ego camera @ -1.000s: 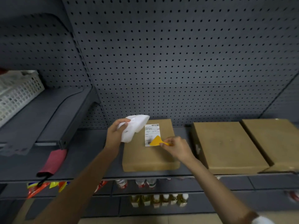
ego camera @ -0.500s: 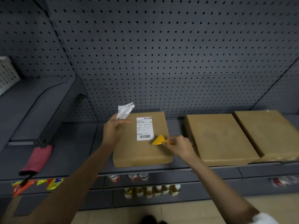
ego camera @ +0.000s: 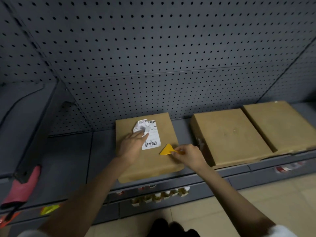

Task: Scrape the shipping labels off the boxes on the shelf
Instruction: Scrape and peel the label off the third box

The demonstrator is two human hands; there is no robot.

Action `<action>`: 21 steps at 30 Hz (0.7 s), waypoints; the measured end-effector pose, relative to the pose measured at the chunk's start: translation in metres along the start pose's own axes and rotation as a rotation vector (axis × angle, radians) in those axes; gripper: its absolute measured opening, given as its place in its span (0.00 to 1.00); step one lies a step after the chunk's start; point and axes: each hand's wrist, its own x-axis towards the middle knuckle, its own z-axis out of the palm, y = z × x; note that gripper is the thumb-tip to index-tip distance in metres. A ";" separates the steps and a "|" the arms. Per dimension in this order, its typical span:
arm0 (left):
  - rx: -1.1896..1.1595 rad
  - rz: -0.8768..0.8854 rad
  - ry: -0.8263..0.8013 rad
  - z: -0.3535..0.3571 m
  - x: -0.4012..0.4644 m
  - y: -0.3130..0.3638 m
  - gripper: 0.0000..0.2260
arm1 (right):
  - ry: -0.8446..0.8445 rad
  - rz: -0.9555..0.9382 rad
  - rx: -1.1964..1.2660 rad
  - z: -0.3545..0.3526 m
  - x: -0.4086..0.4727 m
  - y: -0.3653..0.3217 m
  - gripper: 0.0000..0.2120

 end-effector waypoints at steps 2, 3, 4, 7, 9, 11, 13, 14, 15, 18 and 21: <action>-0.033 -0.026 -0.016 0.007 -0.002 0.003 0.28 | -0.011 -0.005 -0.006 0.003 0.001 0.000 0.13; -0.071 -0.045 -0.037 0.008 -0.003 0.005 0.24 | -0.015 -0.002 -0.009 0.005 0.001 -0.001 0.13; -0.119 -0.061 -0.052 0.009 -0.003 0.007 0.21 | -0.015 -0.001 -0.013 0.006 0.002 -0.001 0.13; -0.159 -0.070 -0.055 0.007 -0.002 0.010 0.17 | -0.004 -0.022 -0.036 0.007 0.005 -0.002 0.13; -0.157 -0.077 -0.057 0.007 0.000 0.010 0.16 | -0.002 -0.045 -0.061 0.005 0.007 -0.003 0.12; -0.164 -0.091 -0.077 0.008 0.003 0.012 0.16 | -0.007 -0.052 -0.081 0.002 0.007 -0.002 0.12; -0.200 -0.126 -0.084 0.007 0.006 0.014 0.16 | -0.015 -0.047 -0.086 -0.002 0.007 0.000 0.11; -0.220 -0.146 -0.082 0.008 0.007 0.014 0.16 | -0.017 -0.045 -0.082 -0.003 0.008 0.002 0.11; -0.238 -0.163 -0.080 0.008 0.008 0.014 0.16 | -0.018 -0.045 -0.079 -0.003 0.010 0.002 0.11; -0.274 -0.192 -0.061 0.013 0.009 0.013 0.15 | -0.022 -0.067 -0.053 0.000 0.020 -0.005 0.10; -0.282 -0.191 -0.028 0.017 0.008 0.012 0.14 | -0.024 -0.081 -0.046 0.006 0.026 -0.015 0.08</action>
